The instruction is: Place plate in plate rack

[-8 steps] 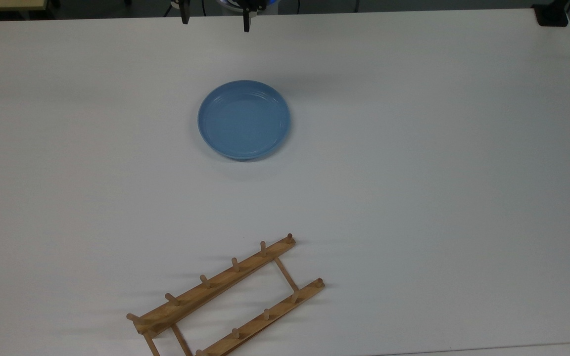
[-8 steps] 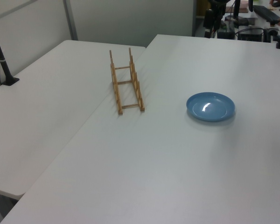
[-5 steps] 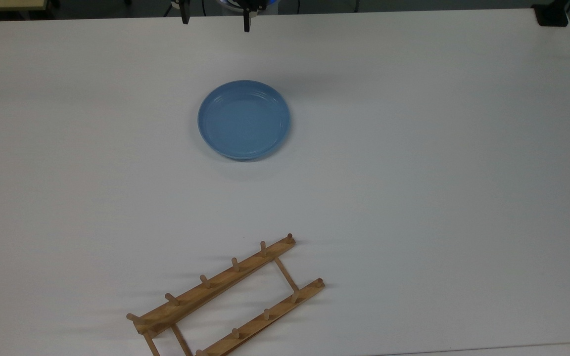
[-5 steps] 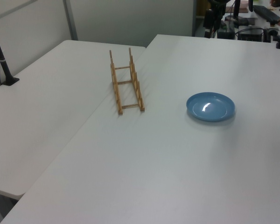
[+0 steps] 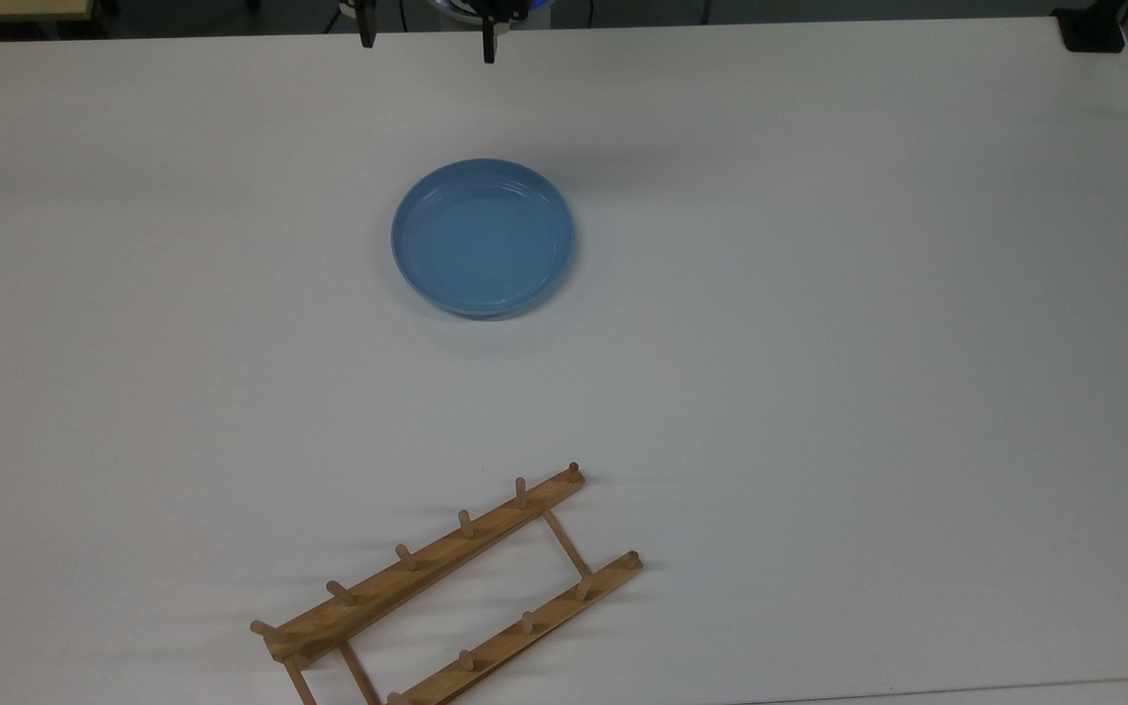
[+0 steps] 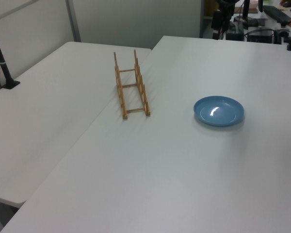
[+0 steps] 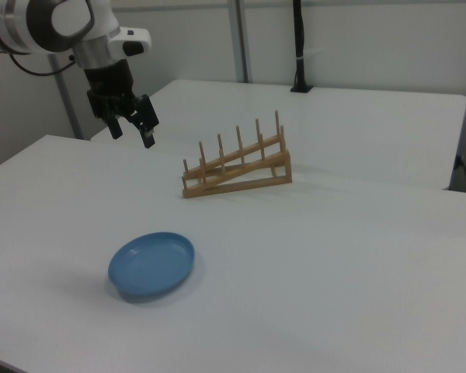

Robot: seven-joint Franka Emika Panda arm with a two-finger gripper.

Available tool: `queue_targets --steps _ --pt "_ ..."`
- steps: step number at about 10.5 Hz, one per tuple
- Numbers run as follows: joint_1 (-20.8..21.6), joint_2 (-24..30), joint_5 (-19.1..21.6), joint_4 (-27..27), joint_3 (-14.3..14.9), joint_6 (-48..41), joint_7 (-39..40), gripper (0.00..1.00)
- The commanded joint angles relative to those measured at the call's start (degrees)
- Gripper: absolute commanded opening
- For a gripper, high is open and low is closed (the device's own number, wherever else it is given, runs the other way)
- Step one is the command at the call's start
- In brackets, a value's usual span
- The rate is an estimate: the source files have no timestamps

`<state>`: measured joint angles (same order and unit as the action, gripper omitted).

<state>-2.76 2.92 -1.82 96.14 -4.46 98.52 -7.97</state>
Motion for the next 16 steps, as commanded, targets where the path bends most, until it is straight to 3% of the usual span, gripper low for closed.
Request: queue_targets --steps 1,3,4,7,10,13,16 --pt "0.6 -0.3 0.2 -0.8 0.6 0.4 0.9 1.0" --pt "0.3 -0.1 0.2 -0.7 0.6 0.1 2.0 1.0" --pt "0.0 -0.1 0.1 -0.6 0.6 0.0 6.3 1.0" --pt "-3.9 -0.6 0.0 1.2 0.7 -0.9 27.8 1.0" --pt "-5.9 -1.5 -0.8 6.0 0.7 1.0 29.4 1.0" --pt "-7.3 -2.8 -0.9 15.8 0.7 11.4 32.0 1.0" --pt "-9.2 -6.3 -0.8 20.7 0.8 18.3 32.5 0.99"
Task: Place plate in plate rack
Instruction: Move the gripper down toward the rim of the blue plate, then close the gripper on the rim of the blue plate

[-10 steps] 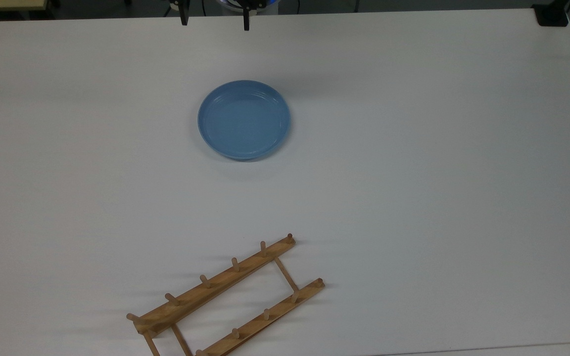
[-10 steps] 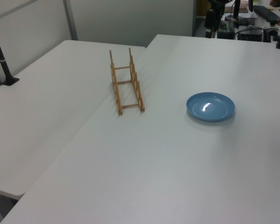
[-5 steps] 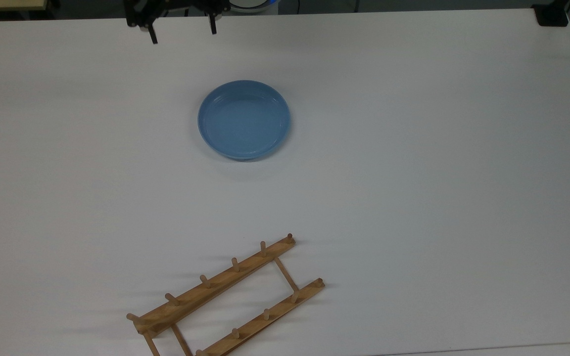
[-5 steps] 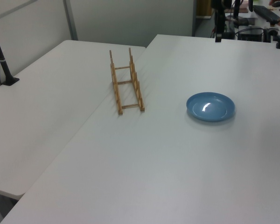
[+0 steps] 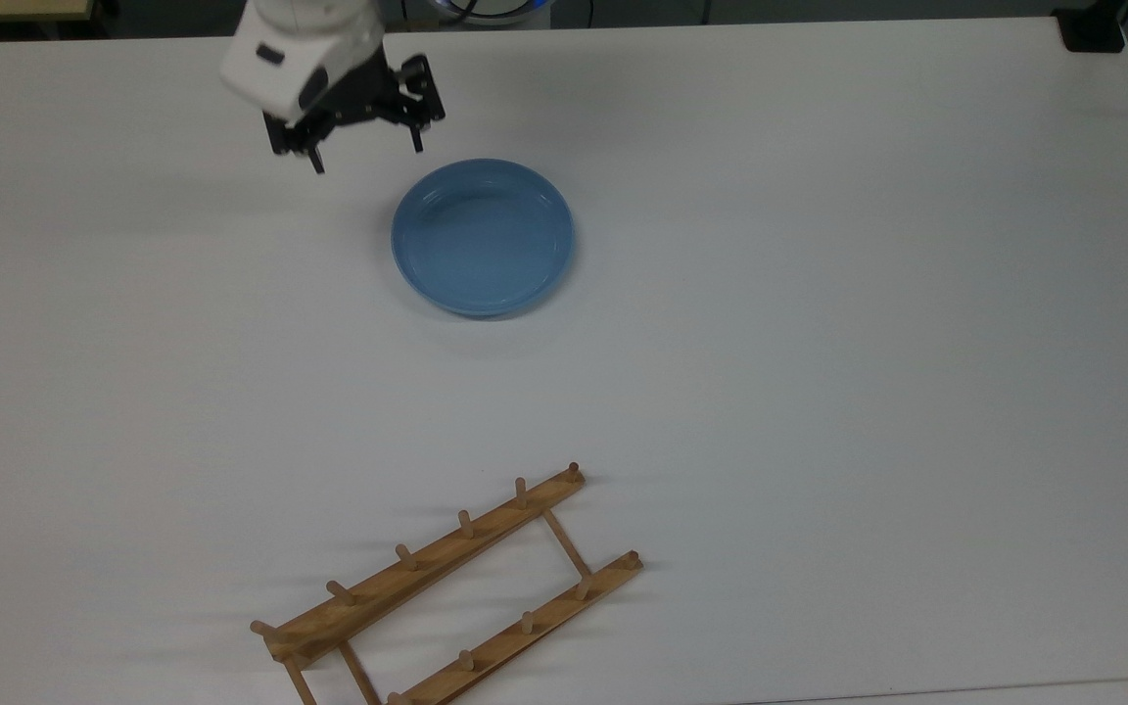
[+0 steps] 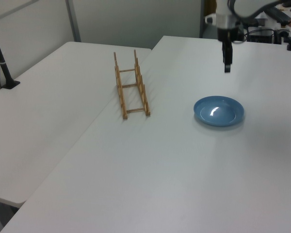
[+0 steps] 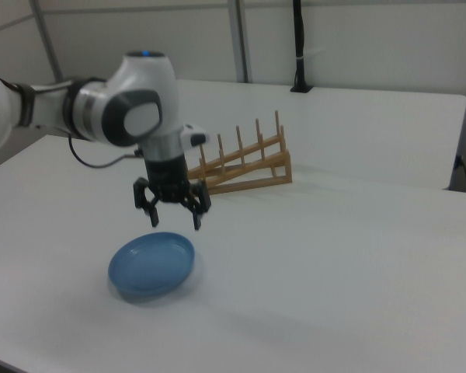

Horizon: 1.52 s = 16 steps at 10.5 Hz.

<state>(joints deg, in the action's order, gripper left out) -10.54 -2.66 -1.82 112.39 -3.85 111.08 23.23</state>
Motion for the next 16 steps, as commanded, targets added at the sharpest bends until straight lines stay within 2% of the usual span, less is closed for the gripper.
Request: queue_targets --steps 1,3,6,9,10,14,15,16 --pt "-1.8 -1.5 -0.8 6.2 0.2 8.9 1.3 0.99" --pt "-3.3 -4.1 0.0 6.4 0.2 10.9 -0.4 0.98" --pt "-3.7 -7.4 1.6 6.2 0.2 11.9 -12.0 0.97" --pt "-3.1 -7.6 5.0 6.2 -0.2 12.0 -14.1 0.95" --pt "-2.9 -8.2 5.0 6.2 -0.3 12.1 -15.2 0.93" --pt "-2.1 -10.0 5.0 6.1 -0.4 13.4 -18.2 0.67" --pt "-1.9 -10.5 5.0 6.3 -0.4 14.9 -18.3 0.55" --pt "-1.8 -10.8 5.0 6.2 -0.4 15.2 -19.0 0.39"
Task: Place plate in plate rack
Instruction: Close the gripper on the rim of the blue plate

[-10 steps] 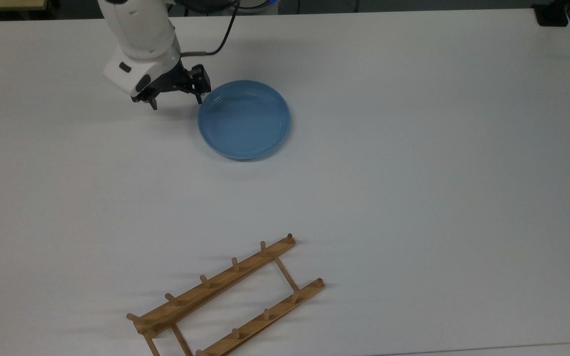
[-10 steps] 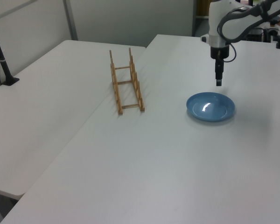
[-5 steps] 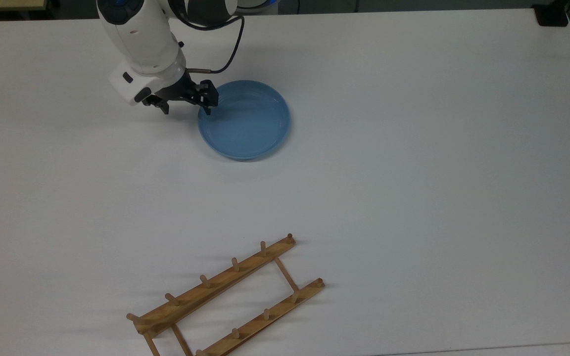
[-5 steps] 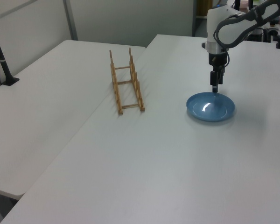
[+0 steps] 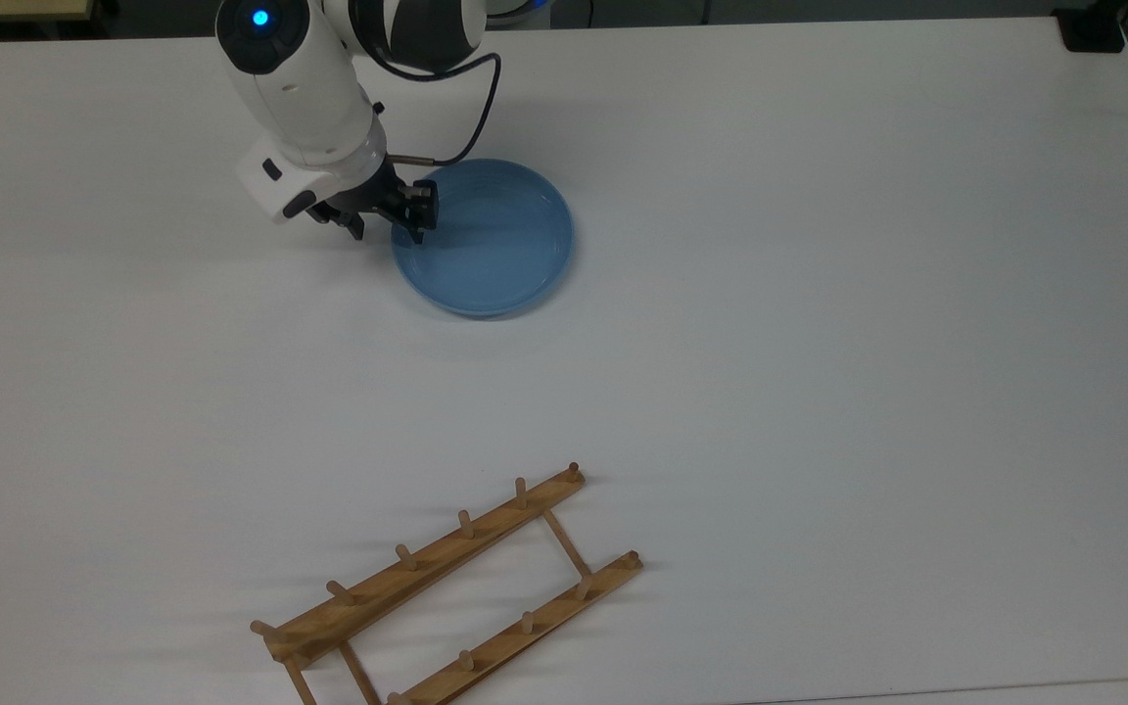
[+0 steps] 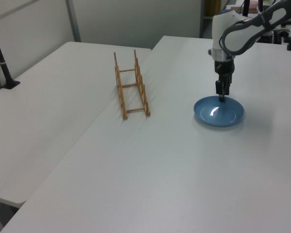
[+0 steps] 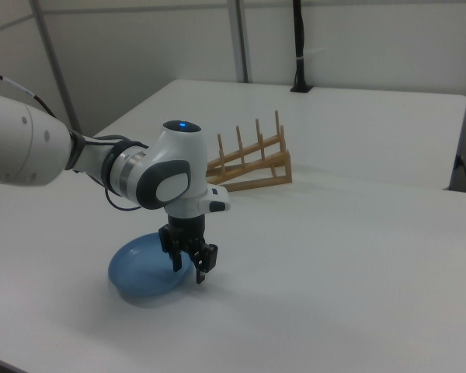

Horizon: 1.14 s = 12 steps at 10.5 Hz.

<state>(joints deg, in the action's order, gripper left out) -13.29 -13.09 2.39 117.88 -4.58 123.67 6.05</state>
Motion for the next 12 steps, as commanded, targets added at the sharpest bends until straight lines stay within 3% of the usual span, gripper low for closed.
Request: queue_targets --steps 1,2,3,8,12 --pt "1.1 -0.7 0.9 0.7 -0.1 2.9 -3.2 0.22" --pt "1.2 -0.7 0.9 0.7 -0.7 2.9 -3.8 0.07" --pt "1.3 -0.6 0.9 0.6 -0.7 2.8 -3.9 0.0" --pt "1.2 2.4 0.8 -1.0 -1.0 1.7 -3.0 0.0" --pt "0.5 2.5 0.9 -5.4 -0.9 -3.9 -1.1 0.0"
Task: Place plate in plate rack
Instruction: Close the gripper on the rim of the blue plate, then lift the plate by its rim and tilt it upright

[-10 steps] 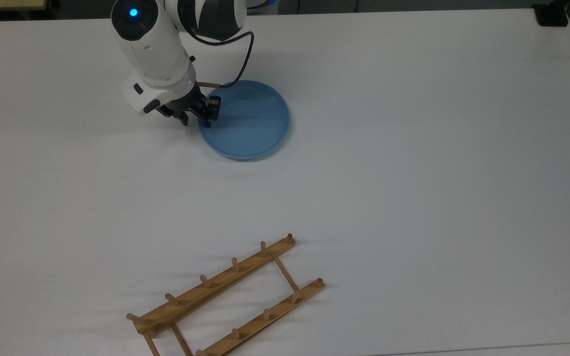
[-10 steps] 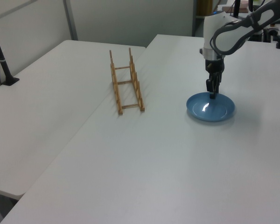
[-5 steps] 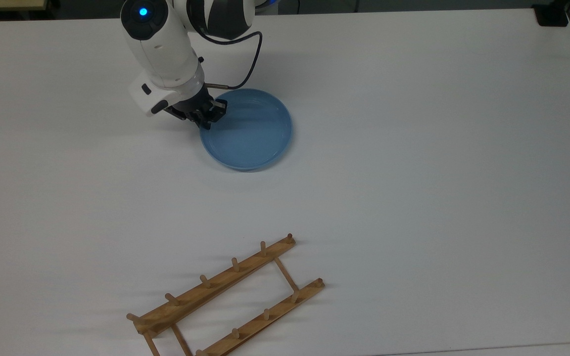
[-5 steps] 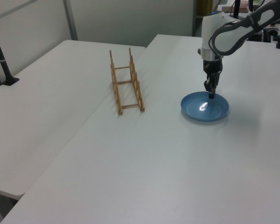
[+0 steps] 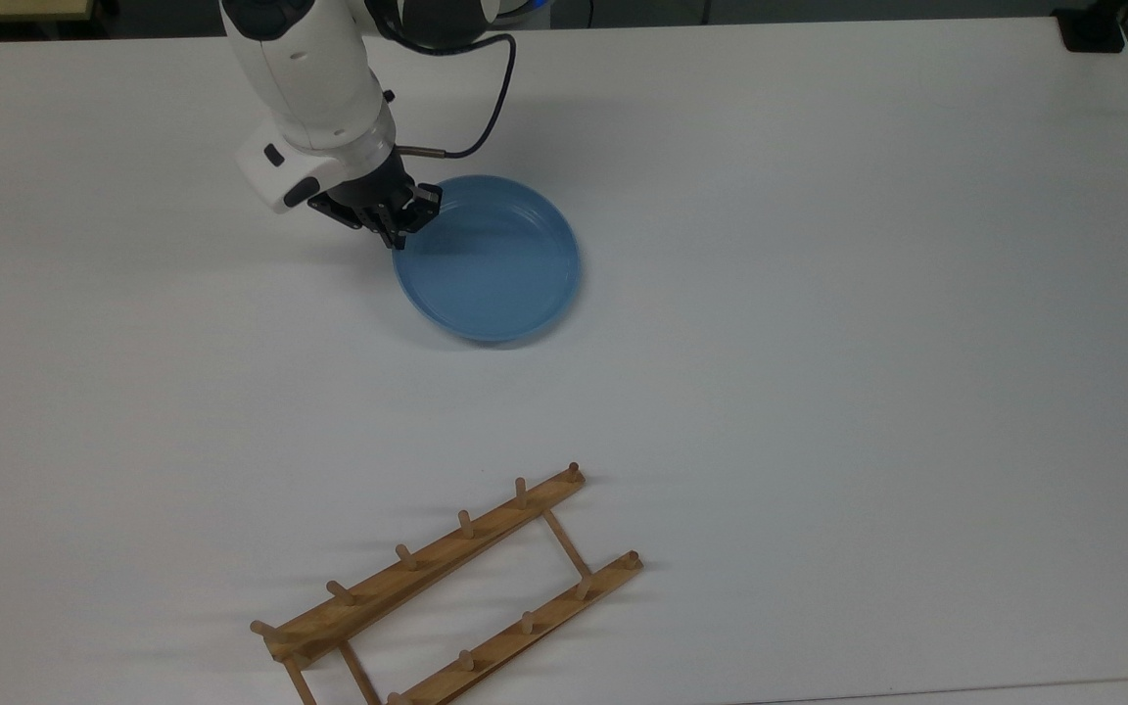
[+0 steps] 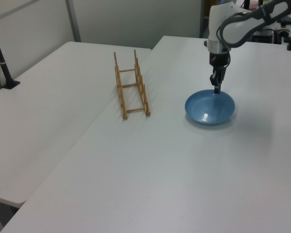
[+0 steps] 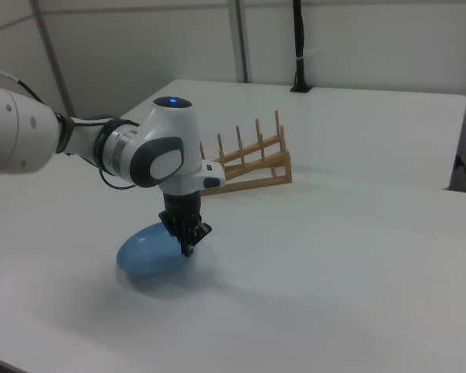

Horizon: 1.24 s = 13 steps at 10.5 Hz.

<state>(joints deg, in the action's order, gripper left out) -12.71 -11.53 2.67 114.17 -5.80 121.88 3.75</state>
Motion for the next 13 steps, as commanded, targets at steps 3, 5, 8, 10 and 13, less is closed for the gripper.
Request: queue_targets --steps 3,5,8,10,13 --pt "-0.6 0.9 0.8 -5.1 0.4 -2.1 1.1 0.0" --pt "-1.1 0.7 0.8 -11.5 0.5 -1.1 1.3 0.0" --pt "-0.9 0.9 -1.7 -17.9 0.9 7.7 1.3 0.0" --pt "-0.5 0.7 -8.9 -19.2 0.9 16.3 0.6 0.0" --pt "0.6 -1.2 -26.6 -21.9 1.1 27.9 -9.9 0.0"
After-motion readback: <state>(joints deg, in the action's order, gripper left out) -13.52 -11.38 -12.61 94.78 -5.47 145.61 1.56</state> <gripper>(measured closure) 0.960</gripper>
